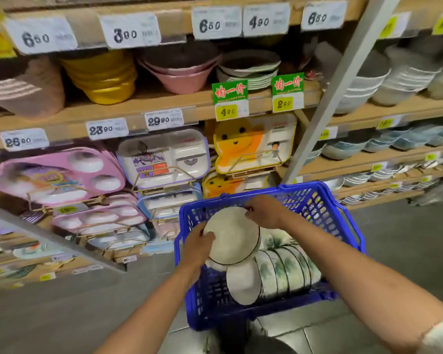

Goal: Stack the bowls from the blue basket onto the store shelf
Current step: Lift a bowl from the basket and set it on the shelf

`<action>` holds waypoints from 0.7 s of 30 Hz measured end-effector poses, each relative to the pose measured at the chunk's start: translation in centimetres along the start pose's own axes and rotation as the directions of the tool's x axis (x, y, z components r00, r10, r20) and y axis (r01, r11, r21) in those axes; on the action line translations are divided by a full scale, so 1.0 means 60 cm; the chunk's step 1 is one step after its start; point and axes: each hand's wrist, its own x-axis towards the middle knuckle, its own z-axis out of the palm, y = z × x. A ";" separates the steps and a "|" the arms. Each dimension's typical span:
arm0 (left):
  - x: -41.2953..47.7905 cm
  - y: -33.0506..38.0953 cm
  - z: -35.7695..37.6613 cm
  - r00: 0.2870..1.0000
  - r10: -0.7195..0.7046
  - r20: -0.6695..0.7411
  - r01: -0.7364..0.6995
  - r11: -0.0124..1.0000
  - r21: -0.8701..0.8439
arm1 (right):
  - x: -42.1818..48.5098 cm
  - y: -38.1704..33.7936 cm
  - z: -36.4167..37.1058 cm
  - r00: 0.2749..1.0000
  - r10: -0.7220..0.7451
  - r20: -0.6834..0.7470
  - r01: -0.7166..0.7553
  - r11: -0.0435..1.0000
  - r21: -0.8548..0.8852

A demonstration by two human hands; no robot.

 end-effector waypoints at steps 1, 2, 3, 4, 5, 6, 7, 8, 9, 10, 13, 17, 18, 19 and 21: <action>-0.009 0.021 0.002 0.999 0.053 0.010 -0.052 0.996 -0.070 | -0.013 0.001 -0.023 0.999 0.026 -0.037 -0.024 0.998 0.061; -0.018 0.044 0.006 0.994 0.104 0.018 -0.101 0.986 -0.133 | -0.027 0.001 -0.045 0.995 0.057 -0.078 -0.047 0.990 0.131; -0.028 0.065 0.012 0.990 0.142 0.021 -0.134 0.967 -0.215 | -0.039 0.001 -0.065 0.991 0.082 -0.110 -0.058 0.978 0.202; -0.039 0.088 0.021 0.986 0.166 0.030 -0.147 0.936 -0.320 | -0.054 0.003 -0.083 0.985 0.098 -0.142 -0.057 0.961 0.269; -0.051 0.108 0.031 0.984 0.173 0.042 -0.140 0.897 -0.418 | -0.069 0.005 -0.099 0.979 0.107 -0.173 -0.047 0.947 0.318; -0.063 0.129 0.041 0.984 0.168 0.052 -0.122 0.865 -0.487 | -0.084 0.008 -0.114 0.972 0.116 -0.204 -0.039 0.937 0.347; -0.076 0.148 0.050 0.985 0.164 0.062 -0.107 0.844 -0.526 | -0.099 0.011 -0.128 0.964 0.128 -0.232 -0.033 0.927 0.374; -0.086 0.164 0.059 0.983 0.168 0.076 -0.098 0.826 -0.554 | -0.114 0.014 -0.139 0.955 0.147 -0.258 -0.028 0.909 0.415; -0.096 0.180 0.070 0.979 0.183 0.092 -0.097 0.808 -0.581 | -0.131 0.022 -0.150 0.940 0.172 -0.296 -0.016 0.886 0.464; -0.104 0.195 0.082 0.974 0.202 0.102 -0.101 0.792 -0.603 | -0.147 0.030 -0.159 0.918 0.205 -0.338 -0.006 0.863 0.505; -0.130 0.240 0.132 0.969 0.233 0.085 -0.129 0.765 -0.630 | -0.197 0.058 -0.180 0.835 0.309 -0.456 0.062 0.770 0.635; -0.174 0.288 0.229 0.958 0.276 0.074 -0.183 0.791 -0.584 | -0.271 0.117 -0.199 0.734 0.467 -0.493 0.234 0.508 0.829; -0.183 0.298 0.254 0.958 0.277 0.070 -0.187 0.793 -0.580 | -0.285 0.133 -0.203 0.744 0.480 -0.465 0.262 0.431 0.863; -0.195 0.309 0.285 0.957 0.282 0.067 -0.192 0.789 -0.584 | -0.301 0.152 -0.210 0.758 0.483 -0.439 0.287 0.358 0.888; -0.218 0.330 0.354 0.953 0.297 0.052 -0.209 0.776 -0.595 | -0.333 0.195 -0.222 0.766 0.483 -0.423 0.347 0.243 0.906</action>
